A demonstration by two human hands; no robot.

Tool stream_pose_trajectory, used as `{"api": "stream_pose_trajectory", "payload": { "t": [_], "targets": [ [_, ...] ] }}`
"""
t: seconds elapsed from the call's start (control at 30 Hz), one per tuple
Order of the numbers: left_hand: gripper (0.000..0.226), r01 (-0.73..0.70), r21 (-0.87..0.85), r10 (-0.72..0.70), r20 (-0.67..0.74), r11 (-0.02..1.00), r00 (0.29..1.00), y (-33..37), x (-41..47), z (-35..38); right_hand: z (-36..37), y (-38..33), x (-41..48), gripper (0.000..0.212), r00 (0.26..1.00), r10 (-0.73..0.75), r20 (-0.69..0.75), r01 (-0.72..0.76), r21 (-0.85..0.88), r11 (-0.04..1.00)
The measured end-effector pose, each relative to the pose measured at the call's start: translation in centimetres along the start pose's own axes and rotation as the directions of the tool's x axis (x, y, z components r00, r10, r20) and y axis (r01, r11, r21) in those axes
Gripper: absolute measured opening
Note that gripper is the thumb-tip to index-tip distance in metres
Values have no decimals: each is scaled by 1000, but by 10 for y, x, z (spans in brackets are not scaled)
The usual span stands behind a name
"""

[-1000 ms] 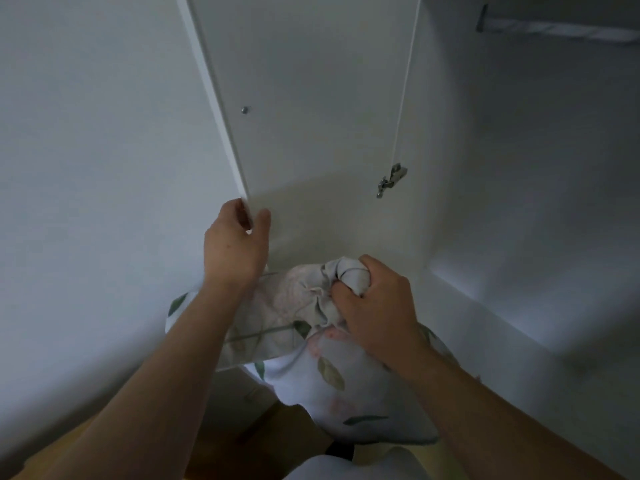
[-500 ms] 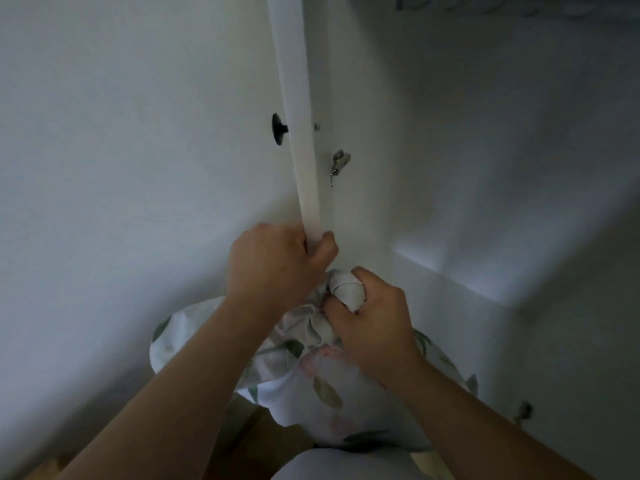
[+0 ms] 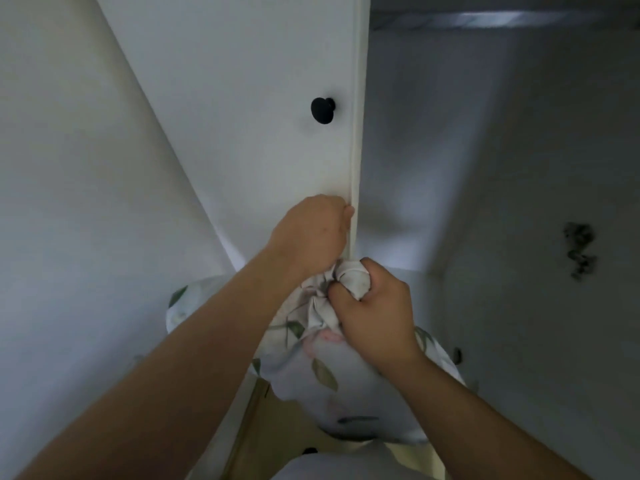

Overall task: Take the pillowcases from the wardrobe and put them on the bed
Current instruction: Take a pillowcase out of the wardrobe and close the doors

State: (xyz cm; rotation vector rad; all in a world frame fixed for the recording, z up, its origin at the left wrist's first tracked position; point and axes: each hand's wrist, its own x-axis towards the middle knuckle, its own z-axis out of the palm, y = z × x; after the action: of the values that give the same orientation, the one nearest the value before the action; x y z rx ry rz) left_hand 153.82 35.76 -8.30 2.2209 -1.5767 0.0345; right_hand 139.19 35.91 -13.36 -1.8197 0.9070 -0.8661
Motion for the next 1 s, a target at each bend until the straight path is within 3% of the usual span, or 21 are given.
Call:
{"api": "stream_pose_trajectory", "payload": {
  "t": [0.23,0.37,0.6,0.83,1.0],
  "targets": [
    [54,-10,-84,19,99,996,995,-10,51,8,-10,13,29,23,983,-6,-183,-19,-131,991],
    [57,-70,-84,77,83,994,994,-14,75,13,-3,17,45,25,962,3,-273,-56,-186,981],
    [27,-192,-25,193,79,981,978,-29,113,29,14,17,59,22,903,78,-421,-198,-248,948],
    [24,-338,-37,340,59,940,938,-42,117,29,37,13,53,26,827,95,-554,-277,-253,927],
    [25,-465,-104,476,172,879,862,-27,110,27,34,8,35,23,761,163,-628,-359,-197,912]
  ]
}}
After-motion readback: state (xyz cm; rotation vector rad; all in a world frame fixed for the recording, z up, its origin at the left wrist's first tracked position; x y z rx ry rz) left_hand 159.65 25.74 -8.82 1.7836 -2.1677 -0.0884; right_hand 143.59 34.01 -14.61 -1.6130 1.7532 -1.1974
